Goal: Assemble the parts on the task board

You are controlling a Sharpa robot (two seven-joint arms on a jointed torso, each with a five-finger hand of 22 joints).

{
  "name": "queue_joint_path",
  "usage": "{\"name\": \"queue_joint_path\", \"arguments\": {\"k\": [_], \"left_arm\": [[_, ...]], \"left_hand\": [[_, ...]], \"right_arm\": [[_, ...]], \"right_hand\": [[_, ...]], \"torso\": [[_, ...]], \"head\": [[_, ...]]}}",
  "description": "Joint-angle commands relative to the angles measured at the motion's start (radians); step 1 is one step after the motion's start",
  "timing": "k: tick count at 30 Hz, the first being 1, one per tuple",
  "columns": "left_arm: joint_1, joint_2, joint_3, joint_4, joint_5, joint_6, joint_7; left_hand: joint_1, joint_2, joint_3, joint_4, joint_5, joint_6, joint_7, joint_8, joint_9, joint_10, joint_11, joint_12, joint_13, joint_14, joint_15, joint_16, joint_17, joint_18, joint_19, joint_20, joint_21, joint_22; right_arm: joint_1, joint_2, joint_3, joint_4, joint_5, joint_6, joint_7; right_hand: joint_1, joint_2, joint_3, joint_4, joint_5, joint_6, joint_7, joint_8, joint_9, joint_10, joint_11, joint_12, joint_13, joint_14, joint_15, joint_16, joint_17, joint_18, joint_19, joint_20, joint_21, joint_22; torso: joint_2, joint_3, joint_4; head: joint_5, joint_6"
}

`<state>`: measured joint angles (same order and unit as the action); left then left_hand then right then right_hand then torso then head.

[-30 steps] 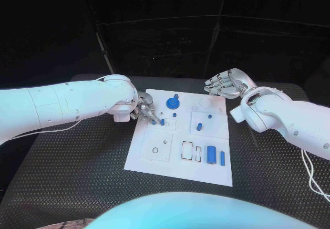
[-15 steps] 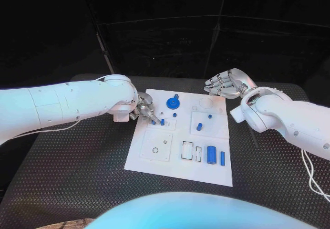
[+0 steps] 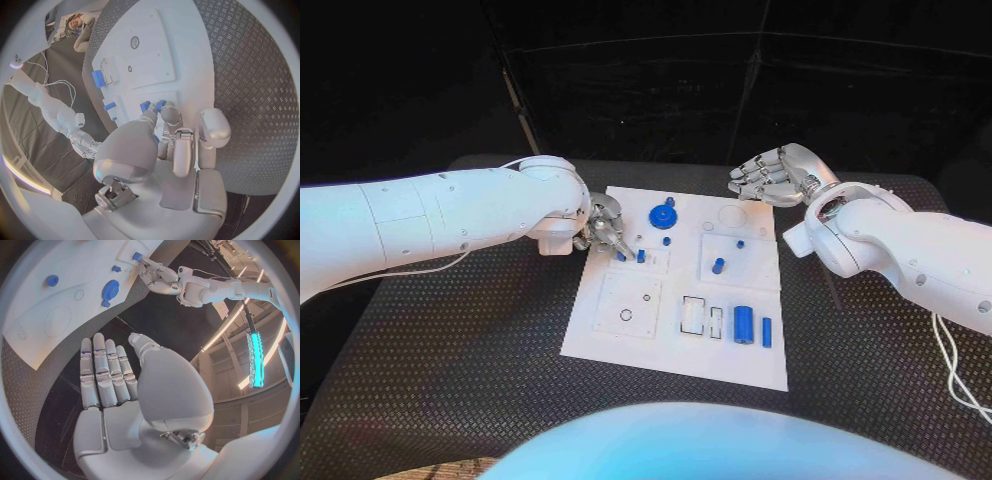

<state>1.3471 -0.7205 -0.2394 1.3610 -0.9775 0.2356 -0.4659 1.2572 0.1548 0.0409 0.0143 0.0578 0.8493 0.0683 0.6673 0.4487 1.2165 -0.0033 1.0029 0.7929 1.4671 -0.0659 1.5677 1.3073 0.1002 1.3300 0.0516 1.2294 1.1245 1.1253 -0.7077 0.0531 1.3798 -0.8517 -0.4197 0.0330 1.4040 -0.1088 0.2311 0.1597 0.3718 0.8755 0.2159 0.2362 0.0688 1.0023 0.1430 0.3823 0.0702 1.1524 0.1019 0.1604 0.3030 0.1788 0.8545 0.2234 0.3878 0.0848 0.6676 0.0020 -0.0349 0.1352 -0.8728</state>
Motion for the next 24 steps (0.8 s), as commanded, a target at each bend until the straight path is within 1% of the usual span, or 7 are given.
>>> {"name": "queue_joint_path", "arguments": {"k": [1,4,8,11,13,17,24], "left_arm": [[0.001,0.0,0.0,0.0,-0.005,0.001,0.014],[0.001,0.001,0.0,-0.001,-0.004,-0.002,0.018],[0.001,0.001,0.0,-0.001,-0.002,-0.004,0.022],[0.001,0.001,0.0,-0.001,-0.002,-0.005,0.025],[0.001,0.002,0.0,-0.001,-0.002,-0.006,0.026],[0.0,0.003,0.0,-0.002,-0.002,-0.009,0.027],[0.0,0.002,0.0,-0.002,-0.001,-0.014,0.03]], "left_hand": [[0.033,0.014,0.029,-0.023,0.005,-0.005,-0.006,-0.005,-0.005,-0.002,-0.006,-0.007,-0.003,0.104,0.0,0.003,0.263,0.002,0.001,-0.005,-0.004,0.002],[0.042,0.016,0.07,-0.046,0.004,-0.007,-0.004,-0.007,-0.011,-0.002,-0.006,-0.012,-0.008,0.104,0.001,0.003,0.263,0.002,0.001,-0.005,-0.004,0.003],[0.038,0.01,0.116,-0.066,0.005,-0.008,-0.004,-0.007,-0.016,-0.001,-0.005,-0.016,-0.011,0.104,0.002,0.003,0.263,0.001,0.002,-0.004,-0.004,0.005],[0.028,0.003,0.145,-0.075,0.005,-0.008,-0.003,-0.004,-0.018,0.002,-0.004,-0.016,-0.012,0.104,0.002,0.003,0.263,0.001,0.002,-0.003,-0.004,0.006],[0.027,0.003,0.147,-0.075,0.005,-0.008,-0.003,-0.004,-0.018,0.002,-0.004,-0.016,-0.012,0.104,0.003,0.003,0.263,0.001,0.002,-0.003,-0.004,0.006],[0.003,-0.009,0.198,-0.087,0.004,-0.007,-0.003,0.005,-0.018,0.006,-0.005,-0.016,-0.013,0.104,0.004,0.003,0.263,0.001,0.003,-0.003,-0.004,0.009],[-0.021,-0.027,0.262,-0.102,0.004,-0.011,-0.003,0.017,-0.016,0.008,-0.004,-0.017,-0.016,0.104,0.003,0.003,0.263,0.001,0.003,-0.003,-0.004,0.011]], "right_arm": [[0.002,0.001,0.001,0.001,0.002,0.005,0.009],[0.002,0.001,0.001,0.001,0.002,0.005,0.009],[0.002,0.001,0.001,0.001,0.002,0.005,0.009],[0.002,0.001,0.001,0.0,0.002,0.005,0.009],[0.002,0.001,0.001,0.0,0.002,0.005,0.009],[0.002,0.001,0.001,0.0,0.002,0.005,0.009],[0.002,0.0,0.001,0.0,0.002,0.006,0.009]], "right_hand": [[-0.01,0.004,0.004,0.002,0.002,-0.005,0.003,-0.005,0.001,0.001,0.008,-0.004,-0.001,0.009,0.001,-0.005,-0.001,0.005,0.009,0.0,-0.005,-0.001],[-0.01,0.004,0.004,0.002,0.002,-0.005,0.003,-0.005,0.001,0.001,0.008,-0.004,-0.001,0.009,0.001,-0.005,-0.001,0.005,0.009,0.0,-0.005,-0.001],[-0.01,0.004,0.004,0.002,0.002,-0.005,0.003,-0.005,0.001,0.001,0.008,-0.004,-0.001,0.009,0.001,-0.005,-0.001,0.005,0.009,0.0,-0.005,-0.001],[-0.01,0.004,0.004,0.002,0.002,-0.005,0.003,-0.005,0.001,0.001,0.008,-0.004,-0.001,0.009,0.001,-0.005,-0.001,0.005,0.009,0.0,-0.005,-0.001],[-0.01,0.004,0.004,0.002,0.002,-0.005,0.003,-0.005,0.001,0.001,0.008,-0.004,-0.001,0.009,0.001,-0.005,-0.001,0.005,0.009,0.0,-0.005,-0.001],[-0.01,0.004,0.004,0.002,0.002,-0.005,0.003,-0.005,0.001,0.001,0.008,-0.004,-0.001,0.009,0.001,-0.005,-0.001,0.005,0.009,0.0,-0.005,-0.001],[-0.01,0.004,0.004,0.002,0.002,-0.005,0.003,-0.005,0.001,0.001,0.008,-0.004,-0.001,0.009,0.001,-0.005,-0.001,0.005,0.009,0.0,-0.005,-0.001]], "torso": [[0.0,0.0003,-0.0006],[0.0,0.0005,-0.0003],[0.0,0.0004,-0.0001],[0.0,0.0003,-0.0004],[0.0,0.0004,-0.0003],[0.0,0.0006,-0.0006],[0.0,0.0003,-0.0001]], "head": [[-0.001,0.0],[-0.001,0.0],[-0.001,0.0],[-0.001,0.0],[-0.001,0.0],[-0.002,0.0],[-0.002,0.0]]}}
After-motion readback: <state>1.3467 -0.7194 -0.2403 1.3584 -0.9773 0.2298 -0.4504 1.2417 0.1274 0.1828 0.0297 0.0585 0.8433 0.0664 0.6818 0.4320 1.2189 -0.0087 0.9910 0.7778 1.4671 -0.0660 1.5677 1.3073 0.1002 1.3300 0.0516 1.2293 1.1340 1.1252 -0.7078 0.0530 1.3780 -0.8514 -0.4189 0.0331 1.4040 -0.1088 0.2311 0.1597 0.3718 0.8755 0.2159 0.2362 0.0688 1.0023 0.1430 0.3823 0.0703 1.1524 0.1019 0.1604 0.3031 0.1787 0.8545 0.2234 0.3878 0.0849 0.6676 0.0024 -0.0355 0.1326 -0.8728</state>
